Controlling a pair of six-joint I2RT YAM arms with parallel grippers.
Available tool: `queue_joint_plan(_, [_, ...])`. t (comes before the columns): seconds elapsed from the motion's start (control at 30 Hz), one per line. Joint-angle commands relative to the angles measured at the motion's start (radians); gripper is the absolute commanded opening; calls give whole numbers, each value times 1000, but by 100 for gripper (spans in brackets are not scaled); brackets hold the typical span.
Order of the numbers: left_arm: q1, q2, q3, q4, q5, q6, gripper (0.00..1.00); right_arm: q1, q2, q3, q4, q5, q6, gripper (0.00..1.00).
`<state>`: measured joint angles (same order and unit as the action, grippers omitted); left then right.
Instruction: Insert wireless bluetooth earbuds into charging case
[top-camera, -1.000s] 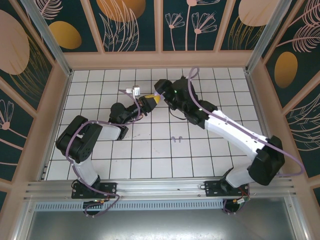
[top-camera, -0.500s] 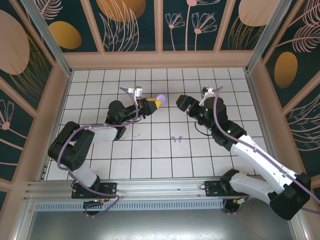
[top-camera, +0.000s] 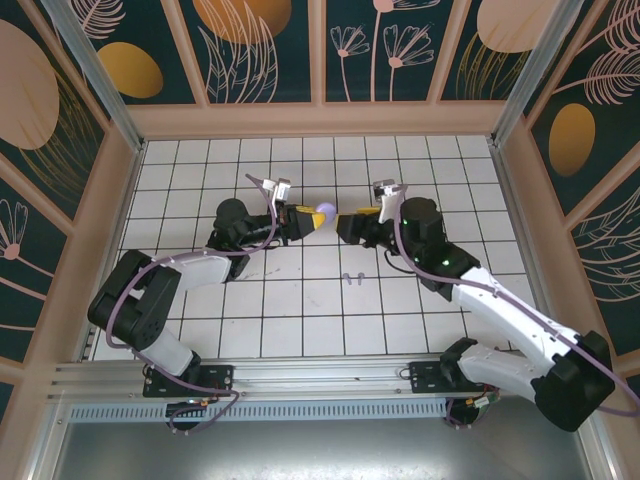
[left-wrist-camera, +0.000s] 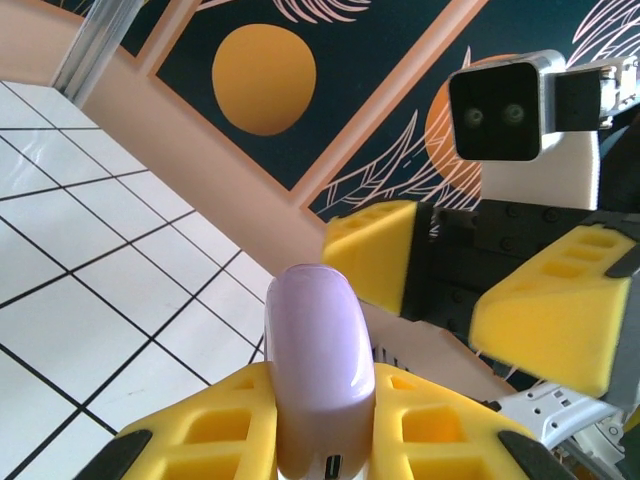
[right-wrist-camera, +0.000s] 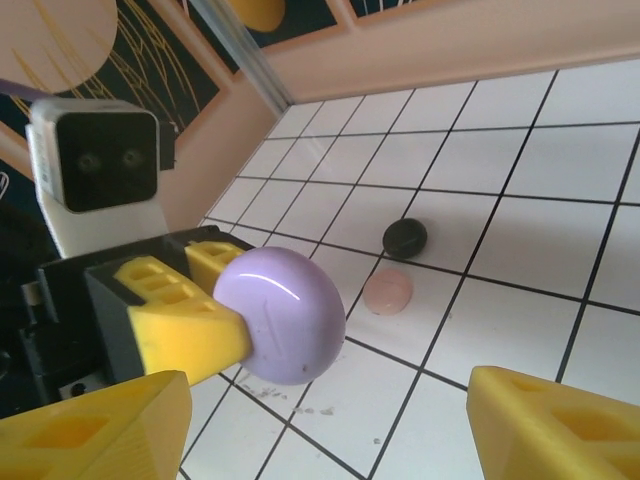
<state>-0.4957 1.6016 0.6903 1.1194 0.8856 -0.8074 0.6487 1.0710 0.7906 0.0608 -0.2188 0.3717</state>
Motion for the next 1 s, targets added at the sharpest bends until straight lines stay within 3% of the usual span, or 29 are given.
queue_joint_plan(0.0, [3, -31, 18, -12, 32, 27, 0, -3, 41, 52, 67, -57, -42, 72])
queue_joint_plan(0.4, [2, -57, 15, -19, 43, 29, 0, -29, 144, 77, 67, -27, -41, 66])
queue_joint_plan(0.67, [2, -99, 7, -28, 53, 31, 0, -96, 123, 15, 75, -19, 5, 61])
queue_joint_plan(0.97, [2, -116, 6, -85, 23, 65, 0, -126, 38, 44, 20, 1, 66, 63])
